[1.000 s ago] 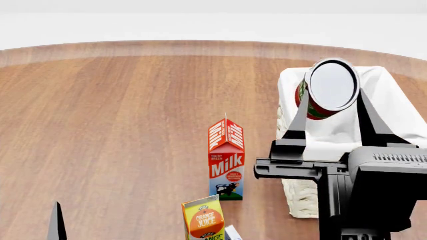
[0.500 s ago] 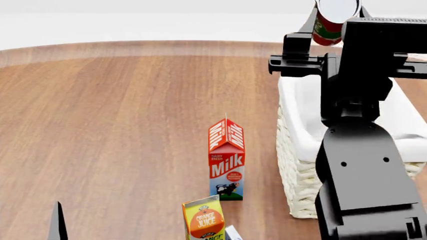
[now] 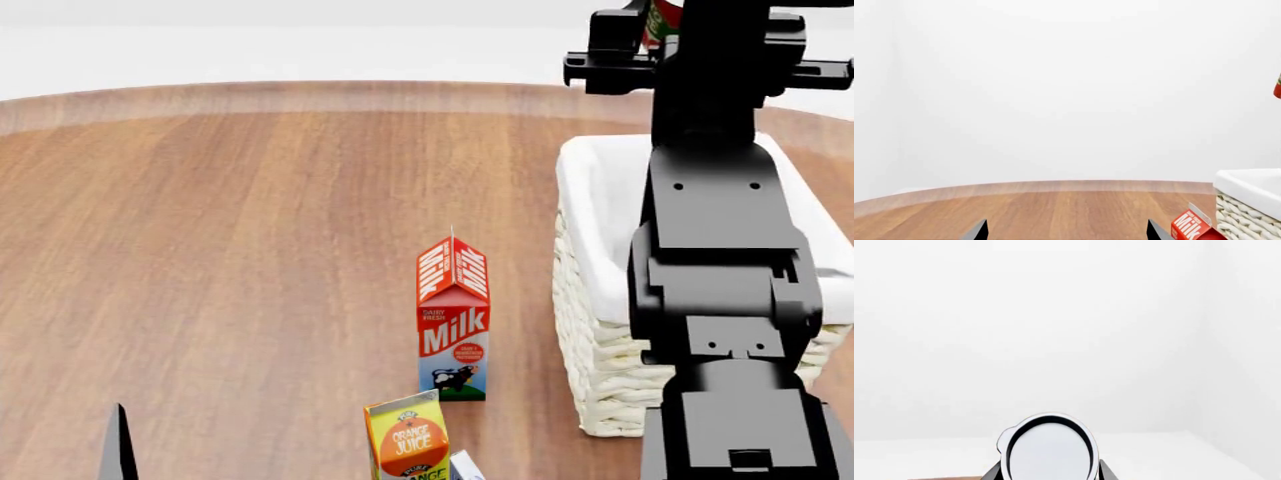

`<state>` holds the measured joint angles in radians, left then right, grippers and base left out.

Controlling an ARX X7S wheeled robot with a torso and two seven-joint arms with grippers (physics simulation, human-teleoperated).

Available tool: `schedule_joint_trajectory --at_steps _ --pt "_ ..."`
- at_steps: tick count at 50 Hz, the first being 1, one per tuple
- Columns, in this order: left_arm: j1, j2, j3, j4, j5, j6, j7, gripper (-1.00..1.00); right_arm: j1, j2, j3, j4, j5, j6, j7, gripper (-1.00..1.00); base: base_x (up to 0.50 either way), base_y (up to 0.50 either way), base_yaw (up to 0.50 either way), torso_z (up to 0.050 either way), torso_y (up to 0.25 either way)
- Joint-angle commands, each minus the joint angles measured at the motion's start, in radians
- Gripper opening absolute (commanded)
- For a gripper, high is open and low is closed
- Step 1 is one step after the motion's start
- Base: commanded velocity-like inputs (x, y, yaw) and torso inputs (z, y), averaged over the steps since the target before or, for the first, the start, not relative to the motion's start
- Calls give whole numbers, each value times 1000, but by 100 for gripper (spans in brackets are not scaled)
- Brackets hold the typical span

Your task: Pick up the tomato sauce, and put it in the basket.

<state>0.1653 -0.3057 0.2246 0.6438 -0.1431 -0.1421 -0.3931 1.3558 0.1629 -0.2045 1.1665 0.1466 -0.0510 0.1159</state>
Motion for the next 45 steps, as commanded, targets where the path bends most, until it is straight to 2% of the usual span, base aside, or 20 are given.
schedule_joint_trajectory --at_steps 1,12,45 --pt "0 -5 4 0 -6 1 -6 100 63 -9 49 142 -86 50 24 -100 0 0 0 0 0" --pt "-8 -6 10 -22 -9 9 -7 100 32 8 143 142 -115 221 39 -100 0 0 0 0 0" --pt "-13 -16 29 -31 -12 12 -19 100 -78 6 220 142 -144 225 2 -100 0 0 0 0 0"
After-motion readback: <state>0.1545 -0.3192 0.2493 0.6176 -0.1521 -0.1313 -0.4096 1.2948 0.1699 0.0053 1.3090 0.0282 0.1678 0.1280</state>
